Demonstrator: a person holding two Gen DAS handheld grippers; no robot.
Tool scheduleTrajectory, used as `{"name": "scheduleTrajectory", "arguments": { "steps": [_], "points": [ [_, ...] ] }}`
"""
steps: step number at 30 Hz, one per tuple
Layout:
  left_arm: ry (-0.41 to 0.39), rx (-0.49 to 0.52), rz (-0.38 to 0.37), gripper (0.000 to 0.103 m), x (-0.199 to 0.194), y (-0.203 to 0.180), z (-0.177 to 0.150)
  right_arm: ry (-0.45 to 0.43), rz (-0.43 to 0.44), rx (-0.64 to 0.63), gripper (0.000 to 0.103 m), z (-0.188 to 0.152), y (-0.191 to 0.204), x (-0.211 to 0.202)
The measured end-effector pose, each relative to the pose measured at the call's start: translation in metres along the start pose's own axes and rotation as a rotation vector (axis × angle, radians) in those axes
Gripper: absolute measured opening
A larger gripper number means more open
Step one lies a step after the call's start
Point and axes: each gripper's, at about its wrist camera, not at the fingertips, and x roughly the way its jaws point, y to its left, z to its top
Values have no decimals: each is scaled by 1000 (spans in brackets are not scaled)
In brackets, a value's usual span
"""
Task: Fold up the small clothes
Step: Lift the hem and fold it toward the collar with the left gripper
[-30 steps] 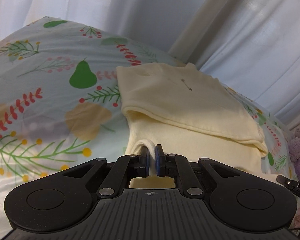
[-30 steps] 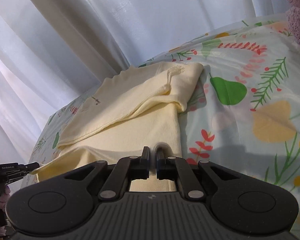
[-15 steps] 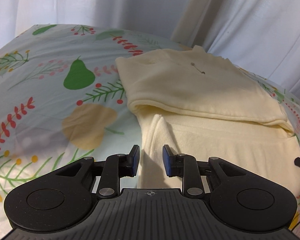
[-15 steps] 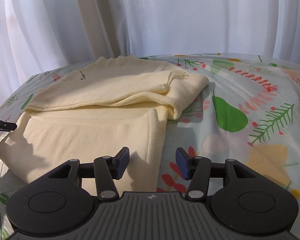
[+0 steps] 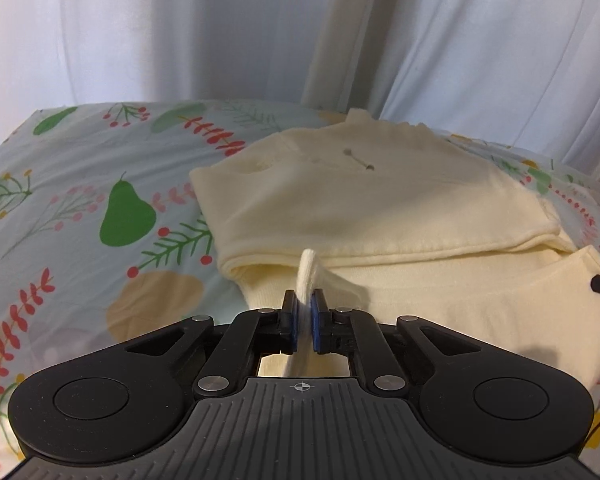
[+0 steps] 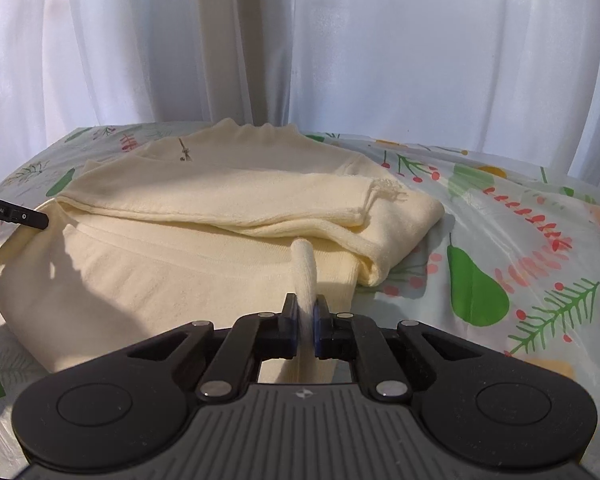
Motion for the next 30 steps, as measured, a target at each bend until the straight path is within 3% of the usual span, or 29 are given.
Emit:
{"name": "scheduleTrajectory", "arguments": {
  "steps": [3, 7, 13, 17, 19, 21, 23, 25, 28, 30],
  "points": [
    [-91, -54, -56, 9, -18, 8, 30, -81, 7, 18, 7, 26, -5, -12],
    [-149, -31, 32, 9, 8, 10, 61, -122, -54, 23, 7, 56, -17, 20],
    [18, -48, 35, 10, 82, 12, 63, 21, -88, 58, 8, 54, -33, 92],
    [28, 12, 26, 29, 82, 9, 46, 69, -68, -3, 15, 45, -28, 94],
    [41, 27, 21, 26, 83, 9, 42, 81, -73, -56, 18, 43, -23, 94],
    [55, 40, 27, 15, 85, 7, 42, 97, -93, -106, 18, 42, -16, 96],
    [59, 91, 51, 9, 82, -2, 45, 94, -109, -173, 6, 44, -6, 93],
    [16, 149, 72, 9, 67, -11, 52, 53, -130, -243, 6, 50, 6, 84],
    [-118, 152, 18, 9, 35, -17, 87, -36, -150, -260, 6, 76, 11, 75],
    [-201, 177, 59, 9, 33, -22, 112, -81, -203, -271, 6, 96, 12, 83]
  ]
}}
